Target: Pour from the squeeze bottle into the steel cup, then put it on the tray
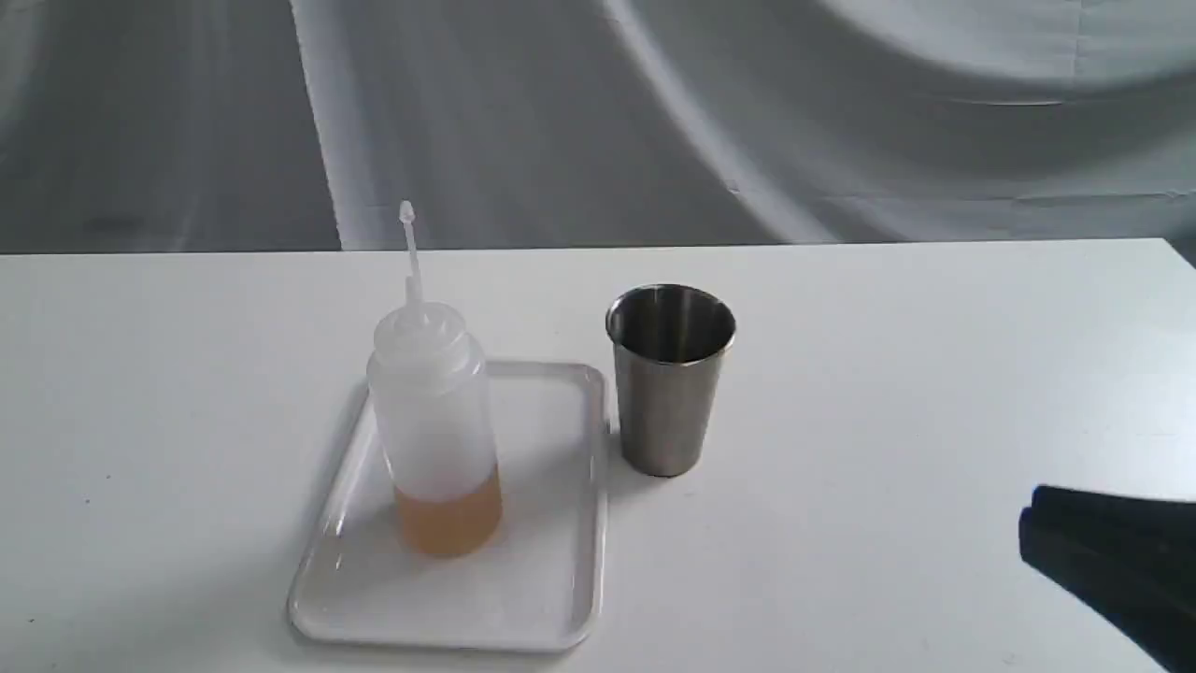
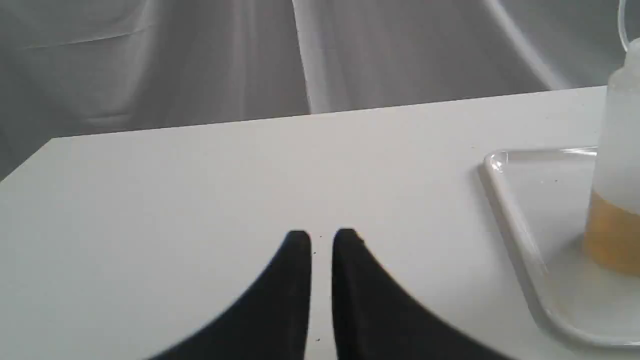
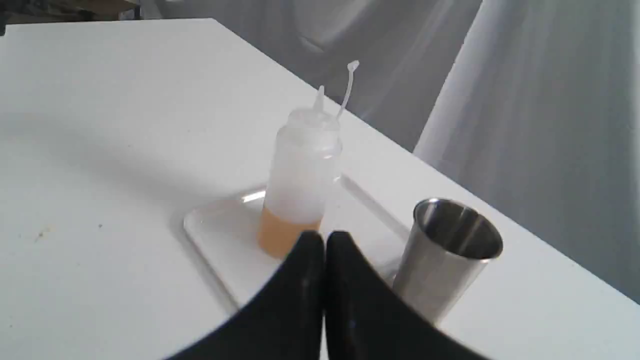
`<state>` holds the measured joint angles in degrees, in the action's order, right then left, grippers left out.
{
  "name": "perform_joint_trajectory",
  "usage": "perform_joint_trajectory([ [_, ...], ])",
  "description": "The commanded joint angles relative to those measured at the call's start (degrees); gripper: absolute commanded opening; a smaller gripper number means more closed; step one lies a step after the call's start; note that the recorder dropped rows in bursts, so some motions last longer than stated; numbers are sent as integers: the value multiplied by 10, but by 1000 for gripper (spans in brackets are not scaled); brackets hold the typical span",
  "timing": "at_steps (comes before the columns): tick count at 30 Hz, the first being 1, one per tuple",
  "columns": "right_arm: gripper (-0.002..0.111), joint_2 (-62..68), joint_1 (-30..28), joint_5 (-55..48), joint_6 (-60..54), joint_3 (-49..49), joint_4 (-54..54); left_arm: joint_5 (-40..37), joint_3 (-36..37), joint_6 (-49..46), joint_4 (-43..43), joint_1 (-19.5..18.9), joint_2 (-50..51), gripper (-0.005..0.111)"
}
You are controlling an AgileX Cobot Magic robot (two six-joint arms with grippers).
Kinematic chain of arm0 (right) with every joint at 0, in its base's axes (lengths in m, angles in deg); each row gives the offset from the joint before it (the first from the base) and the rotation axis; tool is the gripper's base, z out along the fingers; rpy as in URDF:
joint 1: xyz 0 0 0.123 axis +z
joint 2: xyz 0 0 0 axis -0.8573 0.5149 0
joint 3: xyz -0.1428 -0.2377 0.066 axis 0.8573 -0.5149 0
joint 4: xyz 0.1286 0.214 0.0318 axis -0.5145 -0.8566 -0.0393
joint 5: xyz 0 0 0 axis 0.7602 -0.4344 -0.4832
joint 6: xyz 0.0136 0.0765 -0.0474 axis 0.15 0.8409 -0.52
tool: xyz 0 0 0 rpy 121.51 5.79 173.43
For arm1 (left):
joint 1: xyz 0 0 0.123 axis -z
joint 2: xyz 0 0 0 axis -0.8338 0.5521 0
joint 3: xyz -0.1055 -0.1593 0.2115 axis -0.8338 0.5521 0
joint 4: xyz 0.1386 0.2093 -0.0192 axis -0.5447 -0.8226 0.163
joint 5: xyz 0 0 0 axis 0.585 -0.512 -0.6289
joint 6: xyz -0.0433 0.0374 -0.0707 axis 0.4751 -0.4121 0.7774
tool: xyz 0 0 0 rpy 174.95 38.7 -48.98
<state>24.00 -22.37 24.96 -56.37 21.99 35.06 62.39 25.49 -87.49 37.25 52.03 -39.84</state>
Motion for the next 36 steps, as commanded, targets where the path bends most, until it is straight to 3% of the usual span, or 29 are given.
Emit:
perform_joint_trajectory([
  [1,0,-16,-1,-4,-4,-25,8,4,3,1,0,-2,-3,8],
  [16,0,-50,-1,-47,-2,-34,14,4,3,1,0,-2,-3,8],
  [25,0,-170,-1,-33,-2,-154,14,4,3,1,0,-2,-3,8],
  [36,0,-275,-1,14,-1,-233,5,4,3,1,0,-2,-3,8],
])
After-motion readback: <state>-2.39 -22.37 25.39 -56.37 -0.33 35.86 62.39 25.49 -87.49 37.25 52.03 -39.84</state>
